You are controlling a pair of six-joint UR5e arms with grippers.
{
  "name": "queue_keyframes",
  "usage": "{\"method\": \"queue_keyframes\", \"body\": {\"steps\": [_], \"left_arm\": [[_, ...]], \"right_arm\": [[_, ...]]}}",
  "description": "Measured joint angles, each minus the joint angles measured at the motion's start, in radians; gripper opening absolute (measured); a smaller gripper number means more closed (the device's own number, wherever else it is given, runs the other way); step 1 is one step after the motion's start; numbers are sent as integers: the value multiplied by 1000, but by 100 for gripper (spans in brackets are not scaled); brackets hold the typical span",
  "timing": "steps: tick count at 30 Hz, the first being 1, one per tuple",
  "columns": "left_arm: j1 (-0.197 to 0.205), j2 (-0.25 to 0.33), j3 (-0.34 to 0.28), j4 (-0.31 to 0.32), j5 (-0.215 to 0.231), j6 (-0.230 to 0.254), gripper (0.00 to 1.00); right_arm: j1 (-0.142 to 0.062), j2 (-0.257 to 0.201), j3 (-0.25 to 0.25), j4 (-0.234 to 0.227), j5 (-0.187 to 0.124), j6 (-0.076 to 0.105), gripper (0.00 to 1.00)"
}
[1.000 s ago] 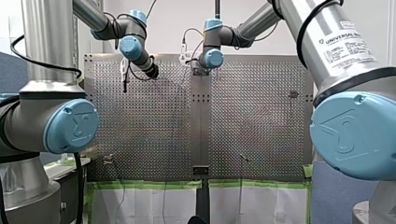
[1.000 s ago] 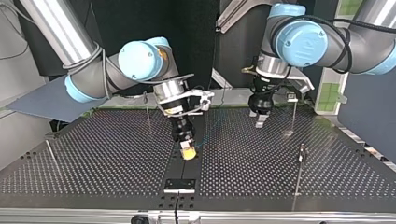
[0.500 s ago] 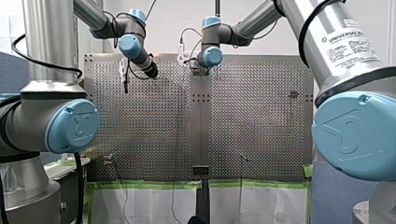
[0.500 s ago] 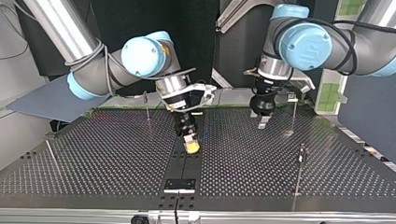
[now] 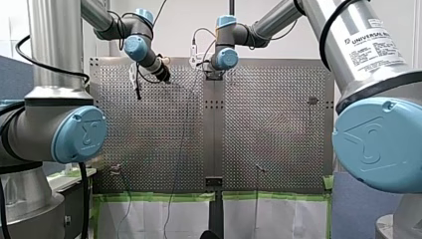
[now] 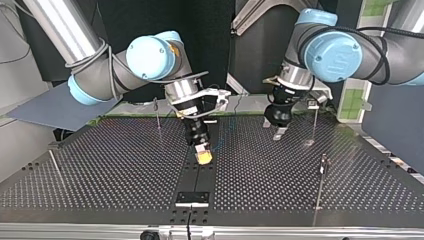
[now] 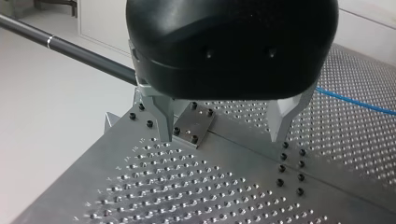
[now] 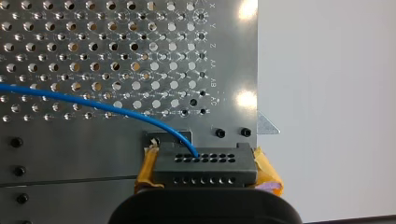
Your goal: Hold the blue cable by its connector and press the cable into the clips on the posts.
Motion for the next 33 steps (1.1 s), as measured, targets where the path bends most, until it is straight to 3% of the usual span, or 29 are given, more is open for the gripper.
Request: {"method": "queue_keyframes", "body": {"steps": [9,23,33], "left_arm": [[25,-57,22,-37,80,-80,100],[66,-64,66,-147,199,-198,100],[72,-66,86,-99,286,-283,100]], "right_arm": [[-6,0,0,-1,0,0,0],[-8,0,0,-3,1,0,0],[-8,0,0,-3,1,-2,0]]}}
